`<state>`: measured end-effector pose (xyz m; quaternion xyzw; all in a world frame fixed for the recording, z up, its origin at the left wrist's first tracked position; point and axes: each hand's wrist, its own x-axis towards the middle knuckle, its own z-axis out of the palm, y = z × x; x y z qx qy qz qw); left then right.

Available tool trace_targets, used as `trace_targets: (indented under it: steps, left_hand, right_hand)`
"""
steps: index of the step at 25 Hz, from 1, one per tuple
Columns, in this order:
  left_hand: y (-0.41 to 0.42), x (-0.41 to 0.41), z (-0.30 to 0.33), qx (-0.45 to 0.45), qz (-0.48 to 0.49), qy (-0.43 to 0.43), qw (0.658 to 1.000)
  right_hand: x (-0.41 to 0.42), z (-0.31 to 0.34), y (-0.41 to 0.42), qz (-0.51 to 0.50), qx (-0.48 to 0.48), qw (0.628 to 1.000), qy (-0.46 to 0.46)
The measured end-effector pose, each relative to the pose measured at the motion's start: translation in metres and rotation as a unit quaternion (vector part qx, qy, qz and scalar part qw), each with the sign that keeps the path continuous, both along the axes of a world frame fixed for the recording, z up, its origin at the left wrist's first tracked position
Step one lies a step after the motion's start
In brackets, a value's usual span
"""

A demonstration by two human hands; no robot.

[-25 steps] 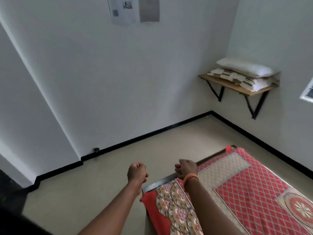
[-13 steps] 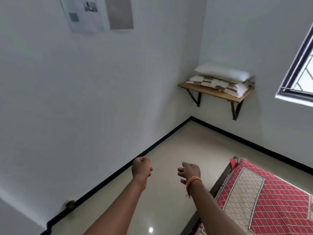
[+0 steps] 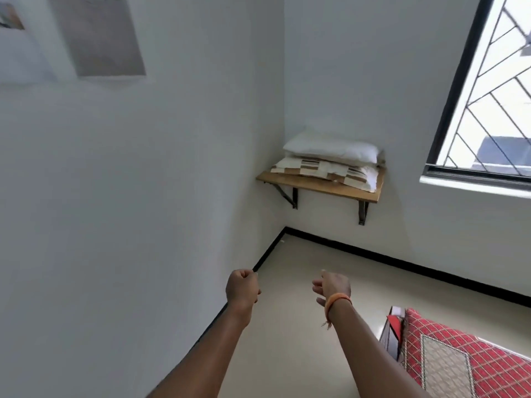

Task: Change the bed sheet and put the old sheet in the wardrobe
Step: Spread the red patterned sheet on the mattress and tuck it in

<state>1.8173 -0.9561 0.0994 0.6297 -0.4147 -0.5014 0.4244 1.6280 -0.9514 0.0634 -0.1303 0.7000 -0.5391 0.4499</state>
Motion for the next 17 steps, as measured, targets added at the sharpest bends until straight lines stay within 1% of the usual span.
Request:
trace_targets:
  steps: [2, 5, 9, 12, 14, 17]
  left_hand:
    - [-0.058, -0.029, 0.007, -0.009, -0.03, -0.012, 0.999]
    - [-0.125, -0.09, 0.0, 0.003, -0.097, 0.004, 0.995]
    - [-0.224, -0.206, -0.02, 0.026, -0.206, 0.021, 0.978]
    - [-0.286, -0.3, -0.033, 0.045, -0.281, 0.018, 0.959]
    - [-0.319, -0.366, -0.032, 0.056, -0.332, 0.024, 0.941]
    - [-0.343, -0.474, -0.027, 0.064, -0.42, 0.004, 0.905]
  right_hand:
    - [-0.022, 0.005, -0.046, -0.045, -0.015, 0.999, 0.01]
    - [-0.073, 0.002, -0.087, -0.1, -0.018, 0.995, 0.011]
    - [-0.182, -0.012, -0.139, -0.206, -0.016, 0.978, 0.018]
    - [-0.261, -0.02, -0.158, -0.299, 0.006, 0.954, 0.005]
    - [-0.311, -0.016, -0.167, -0.349, 0.002, 0.937, -0.003]
    - [-0.39, 0.001, -0.168, -0.454, 0.004, 0.891, 0.016]
